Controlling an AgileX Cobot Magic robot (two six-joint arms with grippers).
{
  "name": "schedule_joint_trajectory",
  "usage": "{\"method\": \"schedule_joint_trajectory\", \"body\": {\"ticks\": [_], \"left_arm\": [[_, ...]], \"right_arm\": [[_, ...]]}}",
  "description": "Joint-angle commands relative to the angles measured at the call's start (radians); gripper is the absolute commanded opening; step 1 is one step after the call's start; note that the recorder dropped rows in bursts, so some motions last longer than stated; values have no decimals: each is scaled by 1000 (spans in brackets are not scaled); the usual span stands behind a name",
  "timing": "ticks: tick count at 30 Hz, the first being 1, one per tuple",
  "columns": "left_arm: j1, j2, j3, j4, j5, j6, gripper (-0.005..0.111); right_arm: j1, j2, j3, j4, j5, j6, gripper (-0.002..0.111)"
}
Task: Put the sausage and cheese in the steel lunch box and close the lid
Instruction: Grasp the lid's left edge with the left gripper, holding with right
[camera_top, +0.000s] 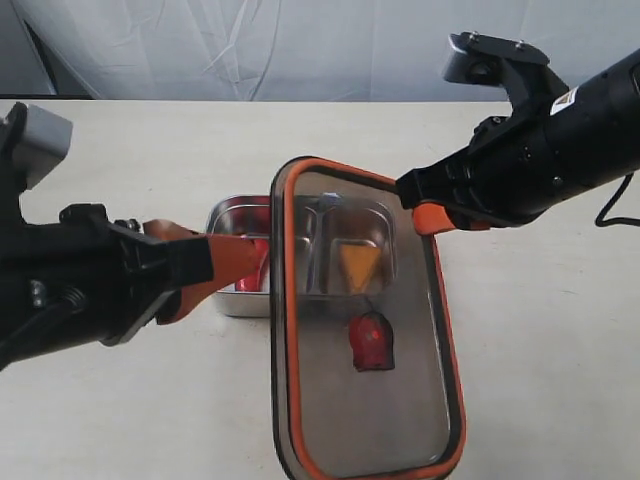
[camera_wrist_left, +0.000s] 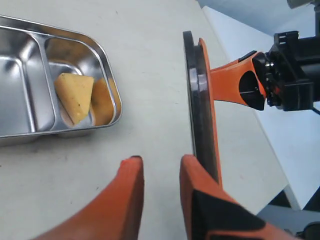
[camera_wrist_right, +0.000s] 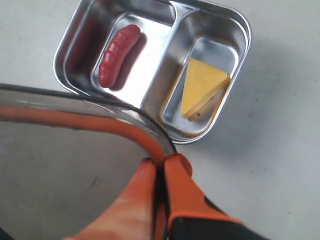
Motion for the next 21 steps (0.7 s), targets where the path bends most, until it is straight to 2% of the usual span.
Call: {"method": "schedule_joint_trajectory", "body": {"ticks": [1, 6, 9, 11, 21], "left_arm": [[0, 3, -12, -34, -33, 3, 26], [-1, 3, -12, -38, -35, 3, 28], [-5, 1, -20, -38, -31, 3, 40], [-5, 1, -32, -38, -28, 7, 43], [-5, 1, -41, -28, -20, 7, 43]], "right_arm": [[2, -9, -6, 46, -50, -25, -1], [2, -9, -6, 46, -59, -30, -1], [2, -9, -6, 46, -86, -39, -1], [2, -9, -6, 46, -97, -42, -1], [2, -9, -6, 146, -121, -110, -1]]}}
